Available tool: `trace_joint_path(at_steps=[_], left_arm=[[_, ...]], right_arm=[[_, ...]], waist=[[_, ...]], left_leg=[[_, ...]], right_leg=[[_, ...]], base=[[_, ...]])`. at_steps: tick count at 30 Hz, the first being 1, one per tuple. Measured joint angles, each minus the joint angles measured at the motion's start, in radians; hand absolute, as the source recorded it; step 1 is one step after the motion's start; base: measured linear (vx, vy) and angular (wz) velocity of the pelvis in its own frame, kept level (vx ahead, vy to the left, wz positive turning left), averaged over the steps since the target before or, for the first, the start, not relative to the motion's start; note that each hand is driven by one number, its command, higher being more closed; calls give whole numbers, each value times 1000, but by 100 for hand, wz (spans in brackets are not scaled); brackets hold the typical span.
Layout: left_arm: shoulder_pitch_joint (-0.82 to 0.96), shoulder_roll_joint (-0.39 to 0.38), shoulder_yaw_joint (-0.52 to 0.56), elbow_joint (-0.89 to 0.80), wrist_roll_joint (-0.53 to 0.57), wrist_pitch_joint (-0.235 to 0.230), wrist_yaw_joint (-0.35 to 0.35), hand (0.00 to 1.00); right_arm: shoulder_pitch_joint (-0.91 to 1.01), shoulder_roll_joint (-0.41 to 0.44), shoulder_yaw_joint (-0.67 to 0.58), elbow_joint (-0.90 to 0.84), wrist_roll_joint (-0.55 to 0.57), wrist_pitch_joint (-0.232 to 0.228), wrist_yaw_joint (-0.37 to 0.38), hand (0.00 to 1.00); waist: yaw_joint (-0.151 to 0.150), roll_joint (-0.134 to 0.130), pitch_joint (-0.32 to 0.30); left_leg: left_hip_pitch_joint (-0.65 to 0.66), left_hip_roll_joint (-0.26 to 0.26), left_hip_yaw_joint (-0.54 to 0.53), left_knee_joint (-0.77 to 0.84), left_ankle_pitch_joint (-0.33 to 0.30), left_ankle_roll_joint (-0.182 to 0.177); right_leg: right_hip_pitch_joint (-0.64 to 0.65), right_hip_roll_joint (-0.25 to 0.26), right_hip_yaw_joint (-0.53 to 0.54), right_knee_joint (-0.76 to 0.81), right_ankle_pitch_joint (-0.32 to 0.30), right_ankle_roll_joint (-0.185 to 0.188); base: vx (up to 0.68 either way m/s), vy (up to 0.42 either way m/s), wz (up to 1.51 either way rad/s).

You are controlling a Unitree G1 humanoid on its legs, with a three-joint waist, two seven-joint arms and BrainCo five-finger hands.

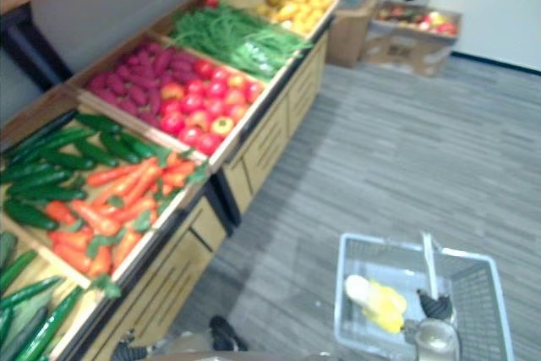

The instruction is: Pick vegetable in the basket

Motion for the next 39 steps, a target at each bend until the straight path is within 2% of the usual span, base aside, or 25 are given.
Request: trace_joint_path(at_steps=[2, 3, 6, 7, 8, 9, 10, 11, 12, 14, 16, 18, 19, 20, 21, 23, 24, 25, 27, 29, 32, 34, 36, 37, 39], left_arm=[[-2, 3, 20, 7, 8, 5, 4, 0], [-4, 2, 20, 10, 16, 5, 4, 0], [-6, 4, 23, 32, 19, 7, 7, 0], [-4, 4, 22, 37, 19, 9, 12, 0], [-1, 6, 16, 33, 18, 14, 18, 0], [-2, 12, 13, 28, 18, 16, 20, 0], [-2, 20, 9, 23, 18, 16, 22, 0], [-14, 34, 8, 17, 17, 16, 30, 0], [-22, 55, 8, 2, 17, 15, 35, 0], [-45, 58, 7, -7, 16, 15, 36, 0], [-64, 52, 0, -16, 16, 6, 37, 0], [-79, 51, -19, -15, 18, 2, 37, 0], [-84, 52, -30, -16, 19, -6, 38, 0], [-86, 52, -31, -15, 19, -6, 38, 0], [-87, 52, -31, -13, 19, -5, 38, 0], [-77, 14, -25, -14, 18, -5, 41, 0], [-74, 7, -19, -14, 17, -5, 41, 0], [-78, -34, 14, 6, 16, -3, 42, 0], [-72, -73, 70, 7, 5, -4, 44, 0], [-59, -101, 163, 7, -44, -3, 66, 0], [-42, -104, 249, 5, -82, -3, 92, 0], [-46, -102, 293, -8, -106, -3, 121, 0], [-51, -110, 329, -37, -163, -4, 180, 0], [-52, -118, 337, -48, -170, -4, 196, 0], [-53, -150, 367, -93, -190, -3, 235, 0]], right_arm=[[-5, 2, -15, 0, 4, -2, -9, 100], [-14, 3, -38, 3, 4, -2, -10, 100], [-33, 6, -63, 31, 5, 0, -13, 100], [-43, 7, -63, 41, 4, 1, -13, 100], [-49, 8, -63, 56, 0, 4, -13, 100], [-54, 8, -63, 73, -2, 6, -13, 100], [-58, 10, -63, 81, -2, 6, -13, 100], [-60, 22, -66, 90, 0, 7, -13, 100], [-59, 30, -81, 103, 3, 8, -14, 100], [-44, 30, -127, 118, 7, 9, -20, 100], [-29, 31, -159, 122, 31, 12, -30, 100], [-19, 41, -191, 130, 46, 19, -35, 100], [-12, 53, -221, 138, 50, 22, -36, 100], [-9, 61, -233, 142, 60, 22, -36, 100], [-6, 73, -255, 157, 76, 26, -38, 100], [-12, 88, -278, 160, 85, 29, -40, 100], [-13, 94, -278, 160, 87, 29, -41, 100], [-15, 96, -280, 160, 91, 31, -41, 100], [7, 98, -282, 160, 107, 36, -42, 100], [38, 112, -283, 157, 108, 36, -53, 100], [48, 116, -280, 158, 107, 34, -55, 100], [57, 116, -280, 165, 107, 30, -62, 100], [73, 113, -284, 192, 108, 21, -88, 100], [78, 112, -294, 195, 109, 20, -95, 100], [77, 113, -328, 198, 111, 18, -98, 100]], waist=[[-13, -29, -4], [-25, -32, -4], [-25, -34, -2], [-24, -32, -3], [-23, -34, -2], [-24, -29, -2], [-24, -24, -2], [-25, -20, 6], [-30, -18, 9], [-30, -24, 11], [-27, -24, 12], [-23, -29, 12], [-23, -37, 8], [-23, -41, 9], [-21, -48, 11], [4, -26, 1], [11, -31, 2], [19, -4, 1], [15, 19, -9], [29, 18, -33], [32, 21, -64], [29, 12, -60], [26, 6, -56], [26, 5, -56], [30, 30, -66]], left_leg=[[11, -65, -28, -91, 35, 6], [24, -97, -46, -164, 60, 5], [60, -105, -66, -239, 81, -13], [76, -99, -67, -255, 84, -17], [101, -93, -66, -274, 89, -25], [119, -85, -70, -276, 82, -23], [125, -74, -74, -276, 76, -17], [126, -52, -92, -276, 69, -13], [129, -38, -109, -276, 70, -14], [140, -37, -143, -266, 67, -21], [137, -37, -178, -243, 59, -35], [133, -37, -210, -233, 56, -46], [119, -36, -238, -230, 66, -66], [117, -34, -242, -232, 73, -77], [117, -27, -262, -249, 94, -108], [105, 25, -258, -284, 129, -162], [100, 33, -258, -284, 145, -175], [91, 78, -261, -284, 179, -190], [101, 120, -262, -283, 200, -201], [127, 159, -267, -279, 214, -204], [127, 156, -273, -276, 219, -201], [95, 135, -290, -225, 222, -197], [61, 88, -289, -178, 243, -170], [60, 80, -291, -178, 242, -168], [50, 58, -303, -184, 235, -145]], right_leg=[[10, -17, -33, 0, 20, -1], [10, -17, -57, 14, 33, -10], [-28, -49, -79, 164, 42, -23], [-58, -79, -71, 262, 45, -27], [-112, -128, -18, 415, 67, -57], [-184, -165, 74, 559, 132, -84], [-222, -163, 138, 615, 132, -76], [-286, -125, 232, 677, 68, -65], [-316, -83, 277, 672, 11, -64], [-317, -50, 298, 580, -13, -69], [-315, -35, 318, 451, -8, -67], [-317, -22, 385, 321, 27, -71], [-322, -22, 452, 257, 96, -84], [-323, -22, 475, 246, 126, -86], [-317, -7, 503, 247, 121, -66], [-315, 48, 474, 199, 51, -57], [-304, 55, 456, 178, 12, -45], [-290, 97, 416, 148, -12, -51], [-253, 145, 381, 128, -23, -68], [-203, 189, 357, 97, -34, -85], [-183, 188, 340, 90, -46, -83], [-160, 159, 303, 95, -55, -72], [-119, 107, 240, 102, -67, -57], [-111, 100, 229, 103, -71, -54], [-104, 83, 202, 108, -84, -48]], base=[[15, 118, 51], [5, 112, 51], [20, 87, 17], [59, 47, -10], [112, 63, -11], [129, 55, -7], [142, 31, 12], [134, -10, 34], [132, -26, 44], [140, -54, 62], [143, -133, 59], [86, -189, 47], [58, -275, 57], [81, -385, 73], [69, -354, 40], [82, -299, 11], [74, -381, -1], [51, -313, 9], [88, -277, 27], [93, -163, 19], [87, -16, 22], [43, 33, 64], [1, 44, 86], [-1, 91, 76], [-10, 90, 46]])
